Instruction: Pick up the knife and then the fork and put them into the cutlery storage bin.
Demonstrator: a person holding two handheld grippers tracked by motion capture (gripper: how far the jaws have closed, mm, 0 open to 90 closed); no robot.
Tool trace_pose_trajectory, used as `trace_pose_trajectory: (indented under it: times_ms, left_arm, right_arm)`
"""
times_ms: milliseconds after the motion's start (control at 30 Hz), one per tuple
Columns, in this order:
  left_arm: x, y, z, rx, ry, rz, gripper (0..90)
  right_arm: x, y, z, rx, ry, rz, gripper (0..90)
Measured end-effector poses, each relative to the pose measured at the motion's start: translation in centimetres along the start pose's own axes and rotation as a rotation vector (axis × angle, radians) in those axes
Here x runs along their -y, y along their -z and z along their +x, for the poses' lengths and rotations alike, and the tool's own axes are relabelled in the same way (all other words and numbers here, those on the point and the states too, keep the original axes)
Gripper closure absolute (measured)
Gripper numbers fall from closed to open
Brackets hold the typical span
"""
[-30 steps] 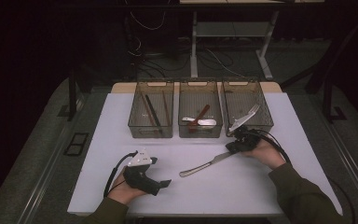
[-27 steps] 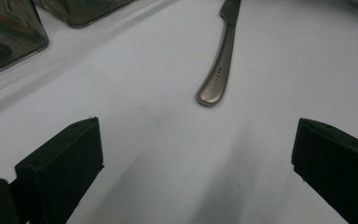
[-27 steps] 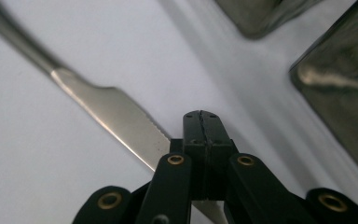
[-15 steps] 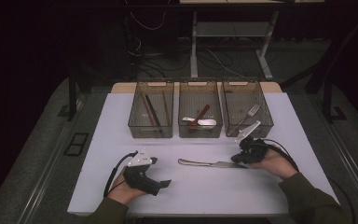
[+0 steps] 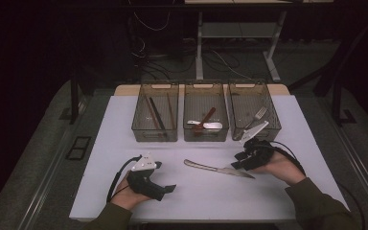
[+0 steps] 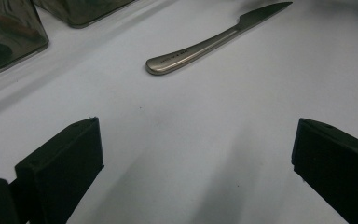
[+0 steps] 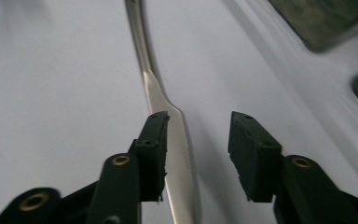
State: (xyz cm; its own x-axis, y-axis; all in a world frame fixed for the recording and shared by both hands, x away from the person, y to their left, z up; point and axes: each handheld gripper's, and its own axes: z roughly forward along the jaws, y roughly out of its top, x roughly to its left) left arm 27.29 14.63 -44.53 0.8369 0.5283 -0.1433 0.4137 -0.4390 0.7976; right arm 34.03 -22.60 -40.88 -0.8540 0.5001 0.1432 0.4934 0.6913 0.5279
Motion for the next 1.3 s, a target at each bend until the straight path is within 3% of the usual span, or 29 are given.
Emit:
trace_pose_trajectory:
  times_ms: [100, 233, 300, 433, 667, 967, 1300]
  left_arm:
    - [0.0, 0.0, 0.0, 0.001, 0.002, -0.003, 0.8]
    - [0.0, 0.0, 0.0, 0.000, 0.002, -0.003, 0.8]
    - [0.0, 0.0, 0.0, 0.001, 0.001, -0.004, 0.8]
    - [0.0, 0.0, 0.0, 0.002, 0.002, -0.006, 0.8]
    - [0.0, 0.1, 0.0, 0.004, -0.001, -0.006, 0.8]
    - [0.0, 0.0, 0.0, 0.007, 0.002, -0.007, 0.8]
    - [0.0, -0.1, -0.1, 0.010, 0.001, -0.004, 0.8]
  right_arm:
    - [-1.0, -0.5, 0.4, -0.016, 0.041, 0.017, 49.7]
    - [-2.6, -1.4, 1.5, -0.020, 0.108, 0.048, 51.5]
    - [-3.5, -2.0, 2.0, -0.010, 0.154, 0.086, 53.3]
    - [-5.2, -3.4, 2.9, -0.021, 0.199, 0.165, 57.4]
    - [-7.2, -5.3, 3.4, -0.003, 0.245, 0.274, 67.2]
    - [-8.1, -6.9, 4.0, -0.002, 0.307, 0.378, 75.9]
    - [-9.3, -7.8, 4.5, 0.014, 0.349, 0.489, 76.3]
